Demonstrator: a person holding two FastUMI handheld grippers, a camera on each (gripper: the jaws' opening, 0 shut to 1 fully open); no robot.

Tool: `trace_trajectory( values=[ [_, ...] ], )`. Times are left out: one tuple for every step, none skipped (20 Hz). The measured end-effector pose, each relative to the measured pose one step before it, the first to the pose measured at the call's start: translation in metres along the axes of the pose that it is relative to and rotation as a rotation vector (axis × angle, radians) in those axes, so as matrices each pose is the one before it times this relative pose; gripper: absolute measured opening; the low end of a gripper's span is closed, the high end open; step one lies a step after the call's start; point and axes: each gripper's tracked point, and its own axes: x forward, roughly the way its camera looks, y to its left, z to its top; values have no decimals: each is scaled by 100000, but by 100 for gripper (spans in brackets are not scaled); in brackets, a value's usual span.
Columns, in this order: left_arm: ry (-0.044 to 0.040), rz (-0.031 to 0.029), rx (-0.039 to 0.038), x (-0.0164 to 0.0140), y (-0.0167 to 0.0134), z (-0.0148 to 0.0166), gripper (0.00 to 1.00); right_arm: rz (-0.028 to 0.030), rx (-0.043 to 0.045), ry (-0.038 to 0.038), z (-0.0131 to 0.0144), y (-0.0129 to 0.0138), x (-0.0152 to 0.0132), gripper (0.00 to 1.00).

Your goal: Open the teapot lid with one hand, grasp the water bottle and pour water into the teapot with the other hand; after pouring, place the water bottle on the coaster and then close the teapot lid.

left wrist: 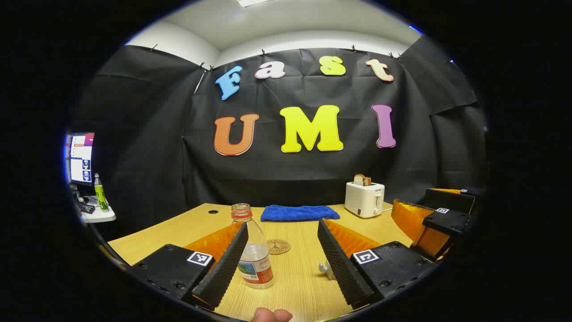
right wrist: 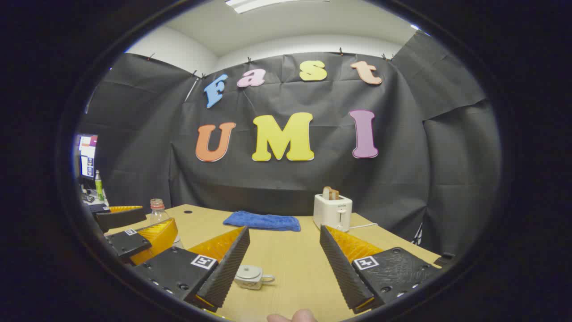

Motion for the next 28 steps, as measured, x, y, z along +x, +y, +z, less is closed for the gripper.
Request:
trace_trajectory(
  values=[
    [-238, 136, -32, -40, 46, 105, 98, -104, -90, 211, -116, -29, 29, 95],
    [33, 225, 100, 20, 163, -15, 98, 192, 24, 360, -53, 60, 70, 97],
    [189, 212, 88, 24, 27, -39, 98, 81, 184, 182, -60, -36, 75, 97],
    [-12, 97, 101, 55, 52, 34, 98, 156, 86, -34, 32, 37, -96, 97],
    [49, 58, 77, -75, 14, -17, 98, 12, -95, -84, -29, -6, -12, 95],
    [-13, -112, -83, 43, -42, 100, 98, 69, -228, -60, 35, 68, -15, 97],
    [-19, -142, -92, -17, -131, 75, 98, -32, -119, 24, -94, -1, 27, 95],
    [-37, -130, 72, -200, 106, -159, 98, 98, -1, -66, 51, 4, -46, 97],
    [-41, 19, 171, 135, -61, 64, 98, -64, -53, 18, -50, -42, 52, 97],
    [17, -110, 145, -88, -18, 64, 98, 25, -15, 4, 37, 19, -11, 97],
    [-53, 14, 51, -5, -100, 47, 98, 105, 5, 66, -57, 84, 29, 97],
    [99, 95, 0, -5, 91, -137, 98, 202, 64, -93, 8, 116, -32, 95],
    [-74, 30, -69, 45, 134, 67, 98, -15, -390, -19, -92, -9, -25, 97],
    [45, 149, -148, -126, -60, 44, 98, -100, -431, 98, -49, 9, -14, 97],
    [-5, 18, -82, 56, 60, 22, 98, 133, -103, 92, -141, 105, -59, 97],
    [-89, -22, -87, -45, -30, 41, 98, 182, 64, 245, -65, 75, 4, 97],
    [18, 104, 33, -1, 68, 6, 98, 135, 94, 229, -85, 26, 32, 97],
    [-73, 1, 136, 22, -28, 50, 98, 40, -52, 183, 29, 41, 2, 97],
    [-154, 14, 105, 39, 30, 31, 98, 39, -22, 13, -108, 69, 22, 97],
    [24, -157, 119, -91, -60, 39, 98, 97, -79, 54, -76, 81, 93, 95],
    [227, -83, 50, -85, -112, 35, 98, 325, -1, 388, -253, 93, 95, 95],
    [-174, -103, -64, -116, 32, 67, 98, 309, 158, 701, -277, 76, 70, 97],
    [-244, 50, -115, -38, 14, 91, 98, 311, 209, 744, -393, 166, 193, 97],
    [-144, 64, 128, -116, 114, 100, 98, 395, 220, 1046, -379, 67, 141, 97],
    [-81, -71, 359, -50, -14, 100, 98, 627, 359, 1294, -602, 215, 103, 97],
    [-199, 445, 397, -99, 81, 143, 98, 829, 620, 1171, -398, 274, 184, 93],
    [-609, 665, 439, -156, 229, 314, 98, 819, 495, 983, -443, 277, 236, 95],
    [-703, 548, 134, -94, 242, 331, 98, 972, 136, 857, -376, 403, 230, 97]
  ],
)
